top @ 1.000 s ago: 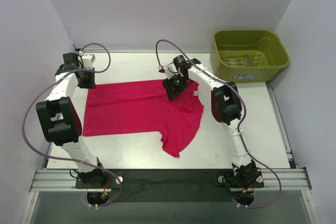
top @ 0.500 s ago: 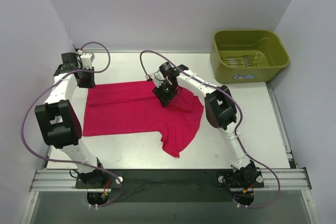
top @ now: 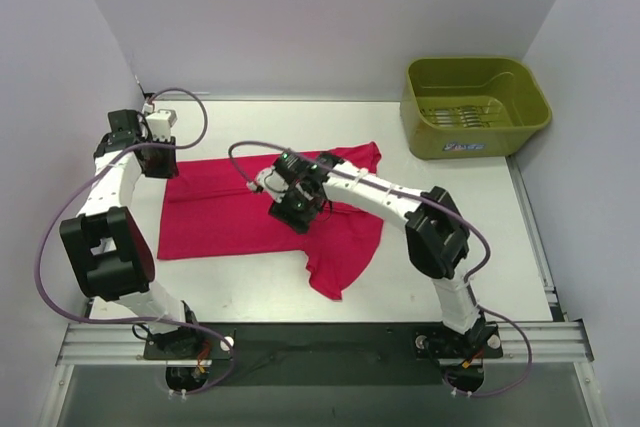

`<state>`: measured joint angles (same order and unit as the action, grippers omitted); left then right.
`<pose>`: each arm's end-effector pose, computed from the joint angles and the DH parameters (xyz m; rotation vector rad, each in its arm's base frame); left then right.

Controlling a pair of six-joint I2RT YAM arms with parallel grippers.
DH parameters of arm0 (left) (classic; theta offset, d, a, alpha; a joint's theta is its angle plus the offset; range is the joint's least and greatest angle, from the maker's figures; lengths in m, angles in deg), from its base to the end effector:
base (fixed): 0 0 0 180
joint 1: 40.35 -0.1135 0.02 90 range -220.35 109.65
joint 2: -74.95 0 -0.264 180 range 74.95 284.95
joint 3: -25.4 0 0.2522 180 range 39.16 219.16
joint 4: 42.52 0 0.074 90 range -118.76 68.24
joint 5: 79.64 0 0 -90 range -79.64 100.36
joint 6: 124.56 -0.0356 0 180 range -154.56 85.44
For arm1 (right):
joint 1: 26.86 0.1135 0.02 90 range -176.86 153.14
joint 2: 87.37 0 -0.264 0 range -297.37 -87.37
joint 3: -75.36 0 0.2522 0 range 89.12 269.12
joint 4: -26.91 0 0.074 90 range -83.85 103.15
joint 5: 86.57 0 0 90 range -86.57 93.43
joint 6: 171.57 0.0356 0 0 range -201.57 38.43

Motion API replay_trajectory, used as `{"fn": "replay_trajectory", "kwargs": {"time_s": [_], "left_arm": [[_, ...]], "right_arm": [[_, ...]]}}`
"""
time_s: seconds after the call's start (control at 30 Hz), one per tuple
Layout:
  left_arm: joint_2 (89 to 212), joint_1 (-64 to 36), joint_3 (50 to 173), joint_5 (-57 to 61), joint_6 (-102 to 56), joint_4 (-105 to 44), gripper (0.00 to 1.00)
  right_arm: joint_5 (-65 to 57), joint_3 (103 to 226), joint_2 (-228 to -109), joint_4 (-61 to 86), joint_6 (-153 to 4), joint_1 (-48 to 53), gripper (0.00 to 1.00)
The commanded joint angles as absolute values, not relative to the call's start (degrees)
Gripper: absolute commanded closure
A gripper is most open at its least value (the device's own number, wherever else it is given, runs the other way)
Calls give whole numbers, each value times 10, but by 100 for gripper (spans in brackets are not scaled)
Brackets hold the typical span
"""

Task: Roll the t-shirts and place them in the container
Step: Fold the T-shirt at the center of the board.

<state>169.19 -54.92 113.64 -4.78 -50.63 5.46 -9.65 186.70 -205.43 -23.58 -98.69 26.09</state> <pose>0.3450 0.0801 0.2628 0.1389 2.4656 -0.1043 0.2668 0.3668 0.2256 -1.5751 2.0927 0.5225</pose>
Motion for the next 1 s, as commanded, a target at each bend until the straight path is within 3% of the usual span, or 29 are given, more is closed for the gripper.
{"fn": "replay_trajectory", "kwargs": {"time_s": [0.0, 0.33, 0.7, 0.97], "left_arm": [[1701, -550, 1140, -54, -512, 60, 69], [1831, -550, 1215, -18, -491, 73, 75], [1943, -549, 1314, 33, -523, 120, 79], [1989, -547, 1352, 67, -537, 118, 80]], "right_arm": [[-66, 1914, -2031, -241, -1000, 145, 54], [-44, 2113, -2204, -256, -1070, -42, 86], [-54, 2183, -2288, -255, -1134, -81, 90], [27, 2227, -2347, -245, -1171, -98, 92]]}}
